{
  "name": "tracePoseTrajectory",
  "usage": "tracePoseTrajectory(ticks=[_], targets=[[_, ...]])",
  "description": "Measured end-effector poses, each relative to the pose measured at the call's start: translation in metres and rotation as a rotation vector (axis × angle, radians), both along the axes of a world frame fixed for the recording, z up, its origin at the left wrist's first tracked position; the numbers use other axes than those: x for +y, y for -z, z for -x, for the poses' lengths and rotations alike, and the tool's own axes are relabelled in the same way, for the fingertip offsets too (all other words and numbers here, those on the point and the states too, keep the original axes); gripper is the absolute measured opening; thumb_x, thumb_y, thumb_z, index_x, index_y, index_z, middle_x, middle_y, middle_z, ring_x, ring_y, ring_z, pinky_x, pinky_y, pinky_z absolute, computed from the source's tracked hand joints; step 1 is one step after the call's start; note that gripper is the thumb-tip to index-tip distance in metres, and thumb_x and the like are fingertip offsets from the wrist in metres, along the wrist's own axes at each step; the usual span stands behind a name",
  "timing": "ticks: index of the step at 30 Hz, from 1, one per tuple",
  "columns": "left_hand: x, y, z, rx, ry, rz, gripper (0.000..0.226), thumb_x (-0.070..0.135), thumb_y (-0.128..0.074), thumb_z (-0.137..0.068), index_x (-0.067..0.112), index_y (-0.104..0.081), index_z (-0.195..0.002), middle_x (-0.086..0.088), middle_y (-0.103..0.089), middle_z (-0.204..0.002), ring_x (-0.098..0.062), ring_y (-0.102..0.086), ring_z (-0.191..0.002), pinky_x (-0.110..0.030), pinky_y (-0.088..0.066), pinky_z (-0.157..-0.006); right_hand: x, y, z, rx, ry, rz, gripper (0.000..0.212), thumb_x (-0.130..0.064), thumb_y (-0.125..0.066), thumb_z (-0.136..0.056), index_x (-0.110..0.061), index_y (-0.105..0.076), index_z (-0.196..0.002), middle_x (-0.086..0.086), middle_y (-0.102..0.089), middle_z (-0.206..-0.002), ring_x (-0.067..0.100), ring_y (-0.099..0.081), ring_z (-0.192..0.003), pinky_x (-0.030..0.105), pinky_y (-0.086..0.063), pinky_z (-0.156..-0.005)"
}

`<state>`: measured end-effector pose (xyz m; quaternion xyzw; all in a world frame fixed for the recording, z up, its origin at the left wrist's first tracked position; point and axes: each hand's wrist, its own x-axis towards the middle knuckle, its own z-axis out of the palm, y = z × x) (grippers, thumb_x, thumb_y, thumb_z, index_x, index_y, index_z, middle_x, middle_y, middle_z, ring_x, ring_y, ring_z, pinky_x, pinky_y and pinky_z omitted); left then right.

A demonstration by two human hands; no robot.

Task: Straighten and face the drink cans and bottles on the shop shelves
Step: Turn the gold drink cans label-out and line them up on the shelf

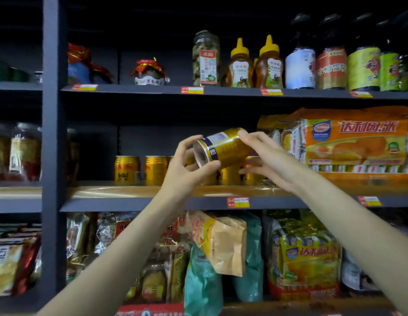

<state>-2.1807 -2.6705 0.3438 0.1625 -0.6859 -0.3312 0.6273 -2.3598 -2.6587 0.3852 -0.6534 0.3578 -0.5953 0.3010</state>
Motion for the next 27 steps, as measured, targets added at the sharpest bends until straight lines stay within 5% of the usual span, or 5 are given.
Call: tracePoseTrajectory(ticks=[6,10,12,19,27], targets=[[-0.003,-0.002,-0.038,-0.25,-0.108,0.178,0.065,0.011,-0.074,-0.075,0.036,-0.041,-0.124,0.013,-0.05,-0.124,-0.006,-0.053,-0.113,-0.026,-0.053,-0.088,0.006,0.01,-0.029,-0.199,-0.071,-0.22,0.025,-0.04,-0.057,-0.091,-0.018,-0.061,-0.101,0.006,-0.073,-0.087,0.019,-0.071,-0.072,0.029,-0.057,-0.063],[-0.011,0.001,-0.045,-0.131,-0.105,-0.001,0.056,0.018,-0.071,-0.079,0.034,-0.038,-0.122,0.012,-0.053,-0.115,-0.004,-0.058,-0.101,-0.012,-0.052,-0.07,0.002,0.019,-0.046,-0.469,-0.194,-0.275,0.028,-0.029,-0.061,-0.09,-0.012,-0.059,-0.112,0.016,-0.066,-0.108,0.026,-0.068,-0.093,0.032,-0.059,-0.062],[-0.012,0.001,-0.046,-0.063,-0.004,-0.149,0.047,0.02,-0.068,-0.082,0.022,-0.044,-0.122,0.0,-0.06,-0.114,-0.009,-0.065,-0.094,-0.017,-0.053,-0.076,0.001,0.02,-0.052,-0.502,-0.192,-0.257,0.032,-0.024,-0.064,-0.088,-0.01,-0.056,-0.116,0.019,-0.061,-0.117,0.029,-0.064,-0.102,0.036,-0.06,-0.067],[-0.01,-0.011,-0.054,0.095,0.213,-0.364,0.049,0.026,-0.061,-0.087,0.004,-0.043,-0.127,-0.012,-0.059,-0.114,-0.021,-0.07,-0.086,-0.033,-0.059,-0.075,-0.001,0.014,-0.057,-0.38,-0.173,-0.115,0.042,-0.006,-0.064,-0.085,-0.006,-0.049,-0.125,0.018,-0.058,-0.12,0.03,-0.067,-0.096,0.04,-0.059,-0.077],[-0.027,-0.013,-0.038,-0.173,-0.063,0.074,0.058,0.028,-0.069,-0.074,0.026,-0.048,-0.127,0.002,-0.052,-0.128,-0.013,-0.061,-0.107,-0.032,-0.057,-0.082,-0.015,0.005,-0.034,-0.16,-0.078,-0.243,0.047,-0.04,-0.062,-0.087,-0.013,-0.054,-0.124,0.011,-0.062,-0.119,0.026,-0.066,-0.103,0.039,-0.058,-0.081]])
